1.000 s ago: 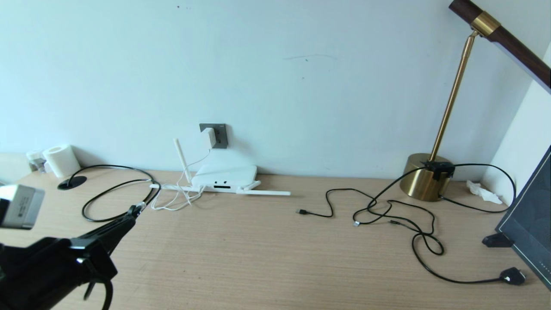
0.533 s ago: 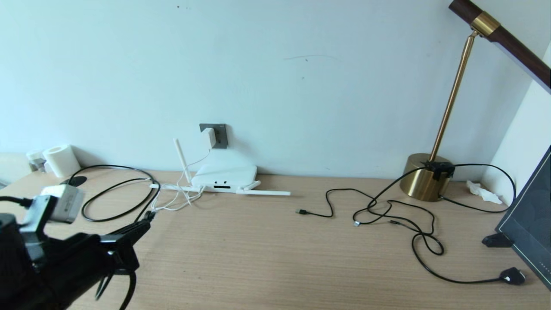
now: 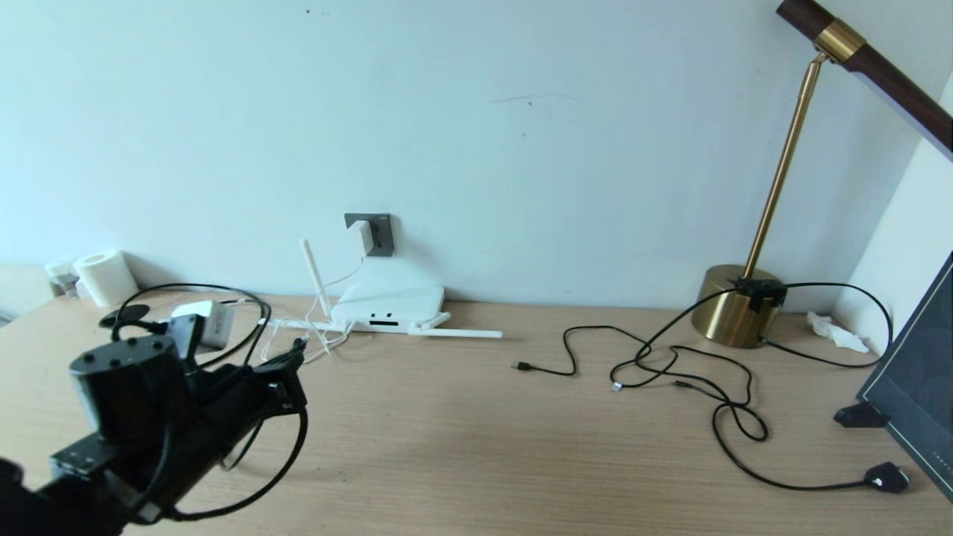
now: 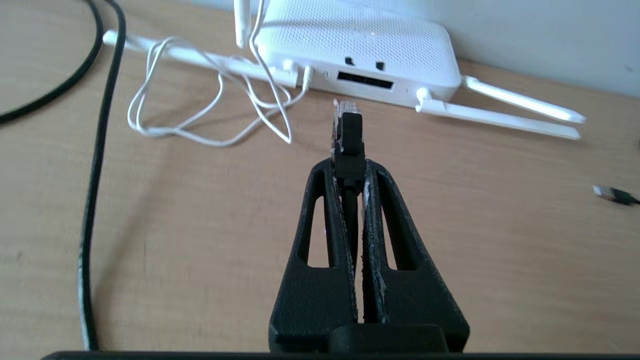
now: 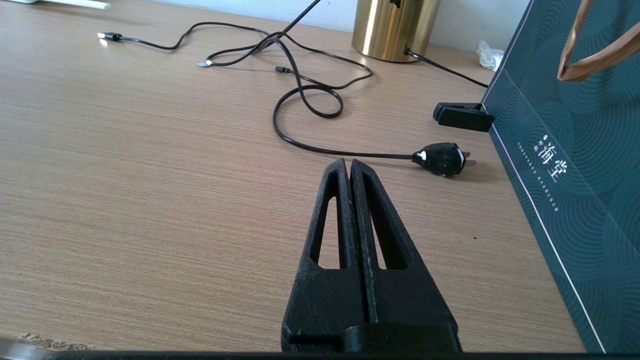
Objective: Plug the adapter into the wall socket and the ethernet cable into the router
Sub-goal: Align cable and router interface
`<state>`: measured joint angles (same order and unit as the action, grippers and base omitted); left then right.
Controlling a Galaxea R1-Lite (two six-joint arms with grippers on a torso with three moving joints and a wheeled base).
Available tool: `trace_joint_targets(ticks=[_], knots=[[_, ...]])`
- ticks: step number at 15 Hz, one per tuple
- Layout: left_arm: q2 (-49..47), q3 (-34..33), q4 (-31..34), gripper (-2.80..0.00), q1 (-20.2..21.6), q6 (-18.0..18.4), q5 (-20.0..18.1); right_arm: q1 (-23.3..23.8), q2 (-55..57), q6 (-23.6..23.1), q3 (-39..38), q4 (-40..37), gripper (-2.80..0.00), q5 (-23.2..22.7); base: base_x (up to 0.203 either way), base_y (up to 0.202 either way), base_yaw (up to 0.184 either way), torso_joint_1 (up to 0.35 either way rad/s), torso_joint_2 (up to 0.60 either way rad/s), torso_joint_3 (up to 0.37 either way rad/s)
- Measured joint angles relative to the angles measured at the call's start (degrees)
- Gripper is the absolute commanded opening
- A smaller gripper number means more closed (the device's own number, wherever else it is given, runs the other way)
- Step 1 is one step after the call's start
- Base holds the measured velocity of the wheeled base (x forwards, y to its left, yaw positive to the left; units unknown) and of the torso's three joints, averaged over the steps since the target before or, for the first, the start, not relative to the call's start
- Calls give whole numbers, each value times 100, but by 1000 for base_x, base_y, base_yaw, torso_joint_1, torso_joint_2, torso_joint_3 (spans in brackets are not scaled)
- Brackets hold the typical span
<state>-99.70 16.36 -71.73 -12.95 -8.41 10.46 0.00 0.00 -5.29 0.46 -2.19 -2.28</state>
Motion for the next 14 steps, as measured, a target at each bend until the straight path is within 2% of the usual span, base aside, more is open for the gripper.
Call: trace_joint_targets(ticks=[2, 4, 8, 14], knots=[[-744, 87, -864, -280, 11, 397, -33, 0, 0, 0, 0, 1, -280, 2, 0, 0, 0, 0, 0, 0], [-1362, 137, -1431, -280, 18, 725, -101, 0, 0, 0, 0, 0, -280, 2, 0, 0, 0, 0, 0, 0], [-2018, 457, -1546, -280, 88, 803, -379, 0, 0, 0, 0, 0, -280, 5, 0, 0, 0, 0, 0, 0], [-2706, 1200, -1546, -280, 94, 848, -379, 0, 0, 0, 0, 0, -280, 3, 0, 0, 0, 0, 0, 0]])
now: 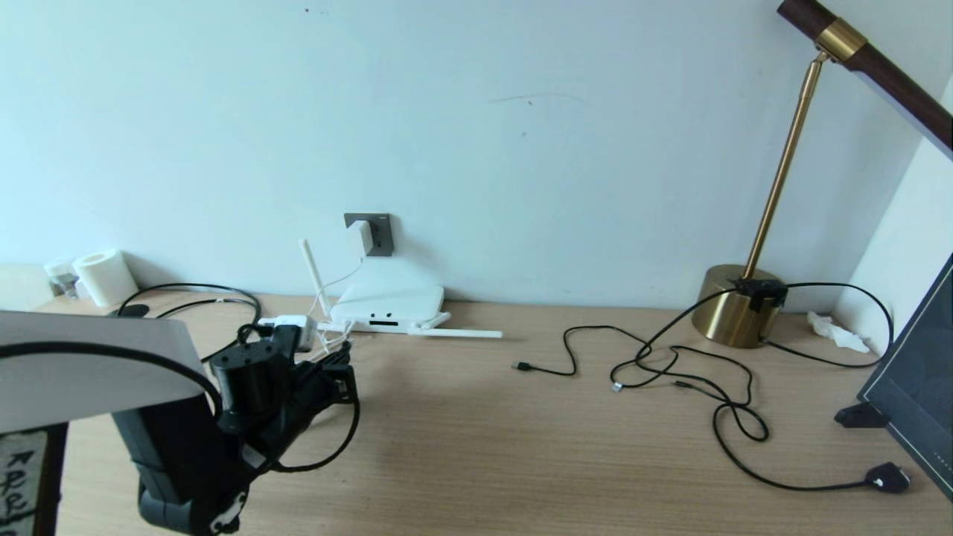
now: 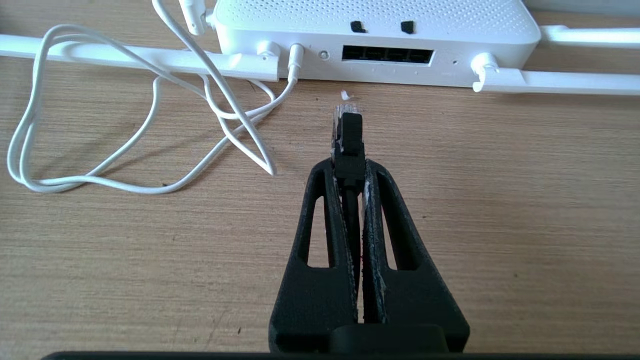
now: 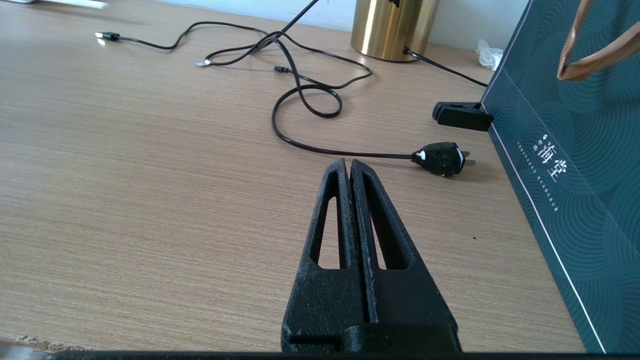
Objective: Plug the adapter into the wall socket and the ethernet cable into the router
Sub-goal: Align cable and router interface
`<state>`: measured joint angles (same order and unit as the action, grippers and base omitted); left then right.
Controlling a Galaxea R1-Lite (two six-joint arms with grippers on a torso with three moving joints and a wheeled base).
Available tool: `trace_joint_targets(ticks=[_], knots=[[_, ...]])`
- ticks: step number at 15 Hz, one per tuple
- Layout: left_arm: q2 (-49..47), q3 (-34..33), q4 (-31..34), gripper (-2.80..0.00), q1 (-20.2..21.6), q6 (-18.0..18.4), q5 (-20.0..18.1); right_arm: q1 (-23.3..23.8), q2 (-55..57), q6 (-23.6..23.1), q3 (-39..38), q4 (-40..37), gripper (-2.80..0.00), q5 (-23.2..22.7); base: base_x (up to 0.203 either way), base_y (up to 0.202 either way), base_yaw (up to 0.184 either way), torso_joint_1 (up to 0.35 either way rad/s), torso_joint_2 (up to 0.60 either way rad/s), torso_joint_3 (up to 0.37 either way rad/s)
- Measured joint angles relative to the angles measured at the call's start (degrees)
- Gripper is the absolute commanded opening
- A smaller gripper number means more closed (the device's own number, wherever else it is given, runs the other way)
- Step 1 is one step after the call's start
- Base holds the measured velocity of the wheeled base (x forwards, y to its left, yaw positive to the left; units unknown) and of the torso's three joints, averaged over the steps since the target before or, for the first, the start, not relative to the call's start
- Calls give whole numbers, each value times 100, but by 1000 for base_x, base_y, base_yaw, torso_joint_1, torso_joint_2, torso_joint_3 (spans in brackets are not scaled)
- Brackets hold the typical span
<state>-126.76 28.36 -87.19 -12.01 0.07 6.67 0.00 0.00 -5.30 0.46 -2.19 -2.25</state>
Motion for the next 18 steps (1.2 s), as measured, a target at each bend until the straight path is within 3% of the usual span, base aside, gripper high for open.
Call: trace_joint_targets(ticks=[11, 18], knots=[[-169, 362, 1, -280, -2, 7, -182, 0, 0, -1, 2, 0, -280, -3, 0, 0, 0, 0, 0, 0], [-83, 400, 0, -280, -11, -266, -334, 0, 0, -2, 0, 0, -280, 0, 0, 0, 0, 0, 0, 0]])
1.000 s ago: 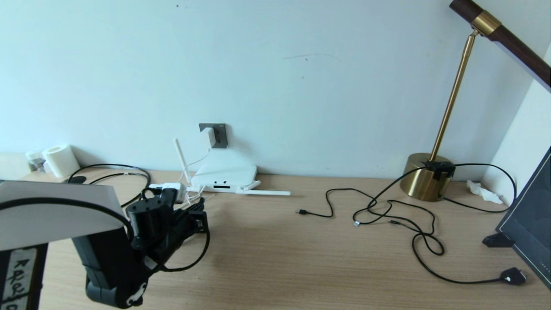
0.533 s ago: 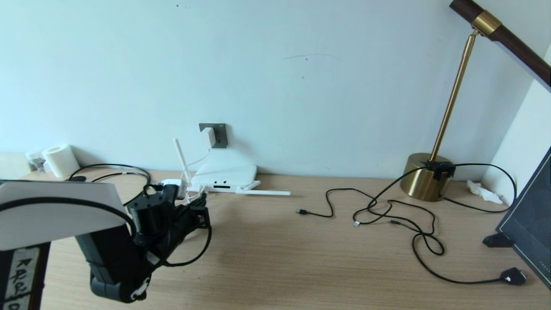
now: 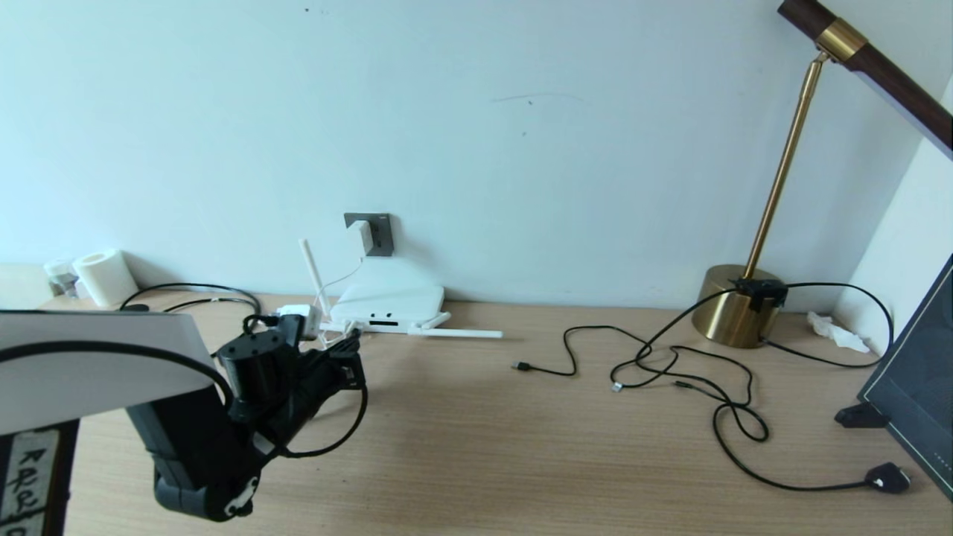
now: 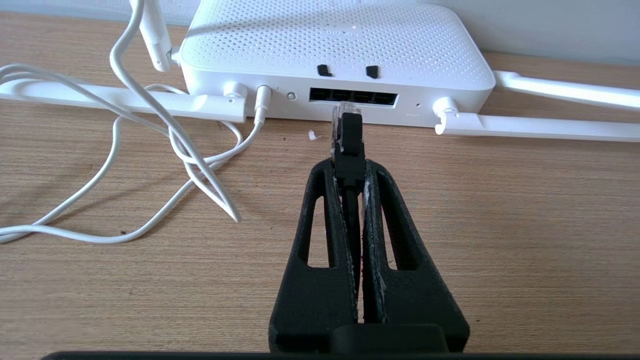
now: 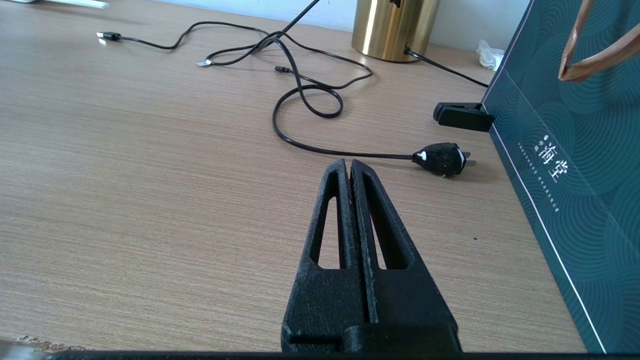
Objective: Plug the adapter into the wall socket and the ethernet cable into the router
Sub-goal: Align cable and router interface
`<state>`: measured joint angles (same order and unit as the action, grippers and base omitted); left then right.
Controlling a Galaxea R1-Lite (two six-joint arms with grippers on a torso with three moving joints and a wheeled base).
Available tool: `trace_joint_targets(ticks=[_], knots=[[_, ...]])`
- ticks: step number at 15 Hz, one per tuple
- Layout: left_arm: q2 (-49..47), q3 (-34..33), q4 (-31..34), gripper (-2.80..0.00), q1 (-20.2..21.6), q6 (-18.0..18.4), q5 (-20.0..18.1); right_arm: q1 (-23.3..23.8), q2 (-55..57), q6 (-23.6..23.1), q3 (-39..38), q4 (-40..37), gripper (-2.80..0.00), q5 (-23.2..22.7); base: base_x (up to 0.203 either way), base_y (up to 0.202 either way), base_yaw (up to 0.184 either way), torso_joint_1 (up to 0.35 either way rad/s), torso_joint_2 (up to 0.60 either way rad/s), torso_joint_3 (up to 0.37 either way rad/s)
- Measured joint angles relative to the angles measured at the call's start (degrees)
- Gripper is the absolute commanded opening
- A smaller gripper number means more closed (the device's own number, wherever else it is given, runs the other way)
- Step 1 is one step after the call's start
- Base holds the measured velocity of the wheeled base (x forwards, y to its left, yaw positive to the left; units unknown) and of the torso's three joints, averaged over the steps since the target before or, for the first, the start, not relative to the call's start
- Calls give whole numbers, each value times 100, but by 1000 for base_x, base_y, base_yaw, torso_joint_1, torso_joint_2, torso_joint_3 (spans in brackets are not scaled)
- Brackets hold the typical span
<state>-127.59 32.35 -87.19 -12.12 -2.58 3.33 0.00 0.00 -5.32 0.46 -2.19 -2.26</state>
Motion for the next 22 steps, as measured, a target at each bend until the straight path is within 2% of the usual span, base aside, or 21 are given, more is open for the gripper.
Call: trace_joint_targets(ticks=[3, 6, 10, 22], knots=[[0, 22, 1, -280, -1, -48, -105, 0, 0, 0, 0, 0, -280, 2, 0, 0, 0, 0, 0, 0], [0, 111, 0, -280, 0, -336, -122, 0, 0, 2, 0, 2, -280, 1, 0, 0, 0, 0, 0, 0], [-14, 135, 0, -280, 22, -434, -221, 0, 0, 0, 0, 0, -280, 2, 0, 0, 0, 0, 0, 0], [-332, 479, 0, -280, 44, -438, -226, 0, 0, 0, 0, 0, -280, 2, 0, 0, 0, 0, 0, 0]])
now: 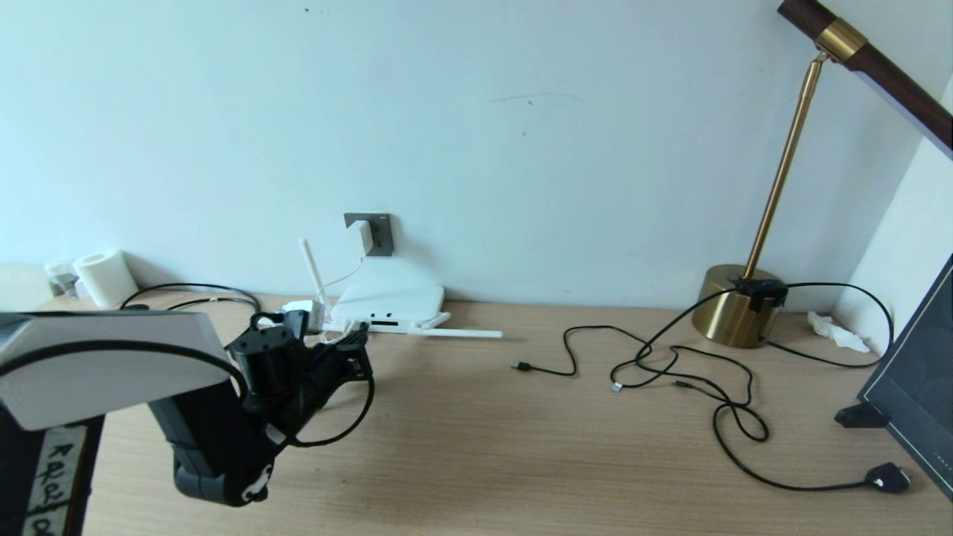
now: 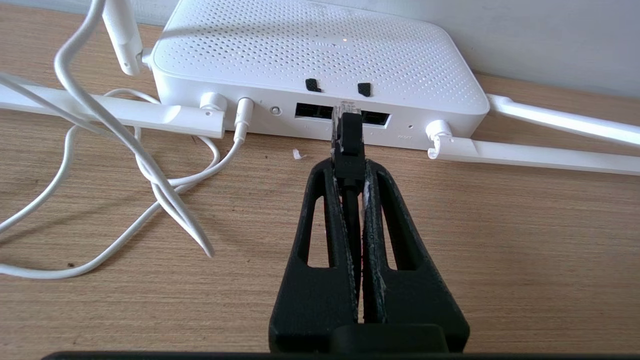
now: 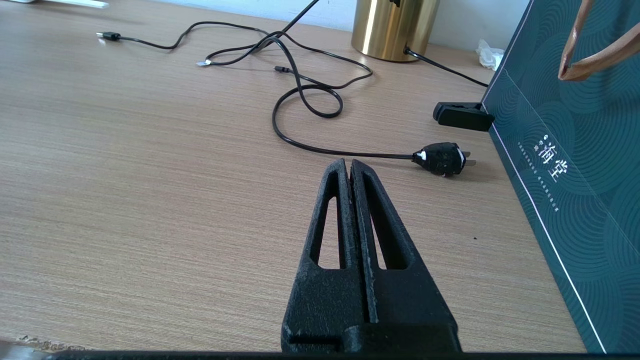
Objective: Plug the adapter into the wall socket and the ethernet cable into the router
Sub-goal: Align cable and router interface
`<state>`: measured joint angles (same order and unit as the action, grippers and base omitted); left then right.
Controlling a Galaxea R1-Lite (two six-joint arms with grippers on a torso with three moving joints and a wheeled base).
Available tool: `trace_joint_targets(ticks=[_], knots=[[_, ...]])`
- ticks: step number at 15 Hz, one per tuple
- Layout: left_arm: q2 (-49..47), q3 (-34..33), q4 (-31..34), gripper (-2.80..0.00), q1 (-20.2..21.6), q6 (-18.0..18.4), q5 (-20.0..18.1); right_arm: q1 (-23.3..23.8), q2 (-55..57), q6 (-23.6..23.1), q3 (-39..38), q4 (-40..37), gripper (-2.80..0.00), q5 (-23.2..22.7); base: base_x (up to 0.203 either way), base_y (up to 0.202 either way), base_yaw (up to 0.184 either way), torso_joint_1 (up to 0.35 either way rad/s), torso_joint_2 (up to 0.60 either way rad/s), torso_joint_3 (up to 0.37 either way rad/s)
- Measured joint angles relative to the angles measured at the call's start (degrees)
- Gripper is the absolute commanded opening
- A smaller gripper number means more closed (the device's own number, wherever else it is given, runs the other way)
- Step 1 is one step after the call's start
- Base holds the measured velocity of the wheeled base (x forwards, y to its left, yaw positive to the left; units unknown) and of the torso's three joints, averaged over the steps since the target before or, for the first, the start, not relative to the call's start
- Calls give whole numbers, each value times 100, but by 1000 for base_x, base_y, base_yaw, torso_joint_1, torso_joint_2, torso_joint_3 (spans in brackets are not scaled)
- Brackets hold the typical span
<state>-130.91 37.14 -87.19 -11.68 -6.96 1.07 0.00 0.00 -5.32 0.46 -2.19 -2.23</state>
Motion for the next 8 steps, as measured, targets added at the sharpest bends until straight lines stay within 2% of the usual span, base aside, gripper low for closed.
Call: trace_joint_targets(ticks=[8], knots=[[-155, 285, 34, -280, 11, 0, 11, 0, 0, 1, 0, 0, -280, -3, 0, 0, 0, 0, 0, 0]])
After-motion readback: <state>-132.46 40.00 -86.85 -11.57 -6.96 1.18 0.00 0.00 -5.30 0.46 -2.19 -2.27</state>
